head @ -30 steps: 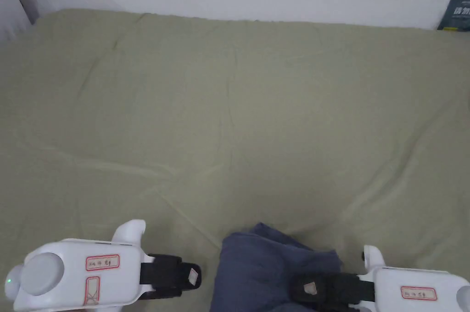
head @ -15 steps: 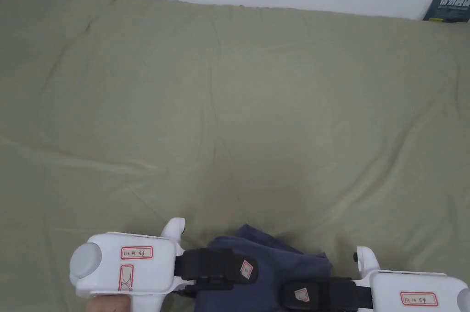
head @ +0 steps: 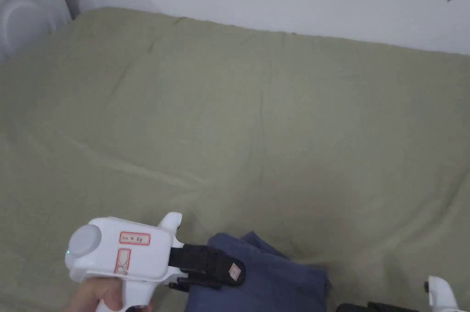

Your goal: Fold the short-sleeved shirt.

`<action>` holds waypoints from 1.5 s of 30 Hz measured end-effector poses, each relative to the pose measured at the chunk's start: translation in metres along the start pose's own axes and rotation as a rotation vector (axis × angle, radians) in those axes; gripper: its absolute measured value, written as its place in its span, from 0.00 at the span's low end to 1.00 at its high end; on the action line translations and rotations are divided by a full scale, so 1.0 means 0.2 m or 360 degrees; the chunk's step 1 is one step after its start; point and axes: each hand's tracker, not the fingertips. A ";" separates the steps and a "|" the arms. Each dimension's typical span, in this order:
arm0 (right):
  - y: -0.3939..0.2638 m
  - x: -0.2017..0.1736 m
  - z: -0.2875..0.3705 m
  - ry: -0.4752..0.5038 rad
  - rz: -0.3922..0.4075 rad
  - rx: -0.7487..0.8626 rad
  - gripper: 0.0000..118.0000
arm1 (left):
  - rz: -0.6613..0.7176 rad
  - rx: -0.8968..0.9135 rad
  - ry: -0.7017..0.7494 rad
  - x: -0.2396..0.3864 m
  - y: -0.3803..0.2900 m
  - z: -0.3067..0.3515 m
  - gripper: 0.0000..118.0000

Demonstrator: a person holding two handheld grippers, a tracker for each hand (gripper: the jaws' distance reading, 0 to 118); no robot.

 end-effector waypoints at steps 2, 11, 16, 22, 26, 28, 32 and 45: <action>0.02 -0.04 0.02 -0.0052 0.0049 0.0047 0.01 | 0.0017 0.0057 0.0135 -0.04 0.08 0.23 0.28; 0.12 -0.10 0.06 -0.0211 0.0041 0.0229 0.01 | 0.0014 0.0080 0.0477 -0.29 0.58 1.10 0.28; 0.16 -0.09 0.03 -0.0277 -0.0003 0.0266 0.01 | 0.0044 0.0000 0.0476 -0.47 0.76 1.14 0.29; 0.20 -0.11 0.05 -0.0330 0.0043 0.0205 0.01 | -0.0093 0.0000 0.0586 -0.50 0.73 1.22 1.00; 0.19 -0.14 0.07 -0.0315 0.0047 0.0246 0.01 | -0.0112 0.0253 0.0800 -0.44 0.69 1.33 1.00; 0.19 -0.16 0.10 -0.0312 0.0071 0.0275 0.01 | -0.0190 0.0296 0.0858 -0.34 0.62 1.35 0.99; 0.18 -0.25 0.20 -0.0426 0.0210 0.0366 0.01 | -0.0253 0.0724 0.0953 -0.01 0.46 1.25 0.01; 0.12 -0.85 0.48 -0.1372 0.0973 0.0972 0.01 | -0.0912 0.1247 0.0900 1.11 -0.19 0.06 0.01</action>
